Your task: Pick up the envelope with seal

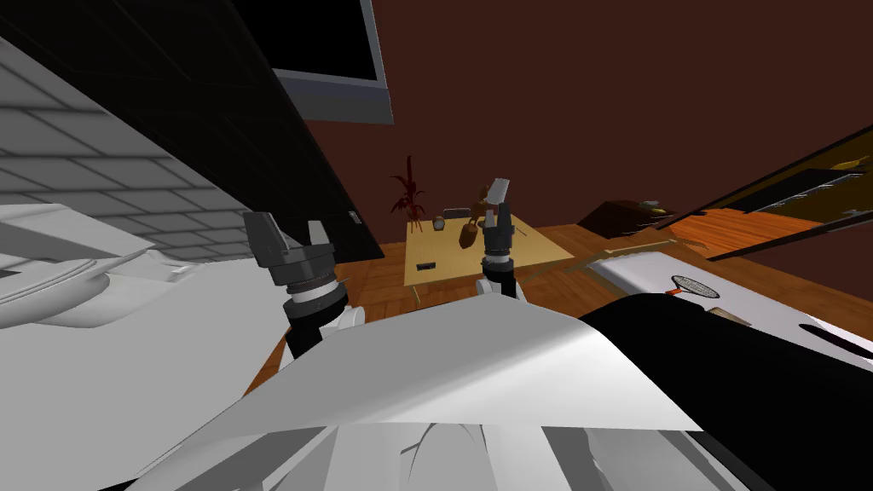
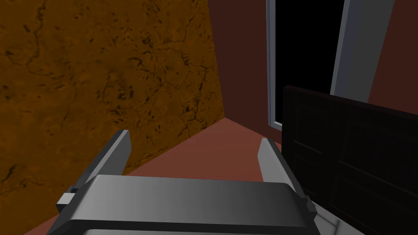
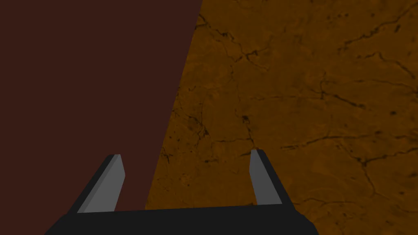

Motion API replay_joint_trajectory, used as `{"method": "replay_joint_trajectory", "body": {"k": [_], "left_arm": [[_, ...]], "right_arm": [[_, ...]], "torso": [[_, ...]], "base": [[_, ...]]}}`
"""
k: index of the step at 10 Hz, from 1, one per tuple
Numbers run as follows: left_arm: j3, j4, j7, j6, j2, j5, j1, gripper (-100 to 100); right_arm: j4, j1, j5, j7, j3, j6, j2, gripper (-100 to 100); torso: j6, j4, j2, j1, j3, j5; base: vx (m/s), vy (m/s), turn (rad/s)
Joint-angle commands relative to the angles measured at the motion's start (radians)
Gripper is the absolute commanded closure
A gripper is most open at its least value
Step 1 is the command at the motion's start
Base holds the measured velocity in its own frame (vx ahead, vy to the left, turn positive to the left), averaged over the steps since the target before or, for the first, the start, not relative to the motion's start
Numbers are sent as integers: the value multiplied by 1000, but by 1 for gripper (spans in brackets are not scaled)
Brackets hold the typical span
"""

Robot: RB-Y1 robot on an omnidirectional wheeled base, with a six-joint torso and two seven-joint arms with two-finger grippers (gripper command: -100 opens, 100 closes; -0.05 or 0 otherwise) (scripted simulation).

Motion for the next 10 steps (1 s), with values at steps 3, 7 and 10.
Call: {"method": "replay_joint_trajectory", "body": {"k": [3,7,10], "left_arm": [[0,0,0,0,0,0,0,0],[0,0,0,0,0,0,0,0],[0,0,0,0,0,0,0,0]], "right_arm": [[11,-4,36,-3,5,10,-99,-100],[35,-14,96,-7,15,23,-213,-100],[61,-24,151,-9,27,31,-294,-100]], "torso": [[0,1,6,-2,3,0],[0,2,8,0,5,0],[0,2,8,1,5,0]], "base": [[-104,-14,24],[-145,-7,41],[-124,30,41]]}}
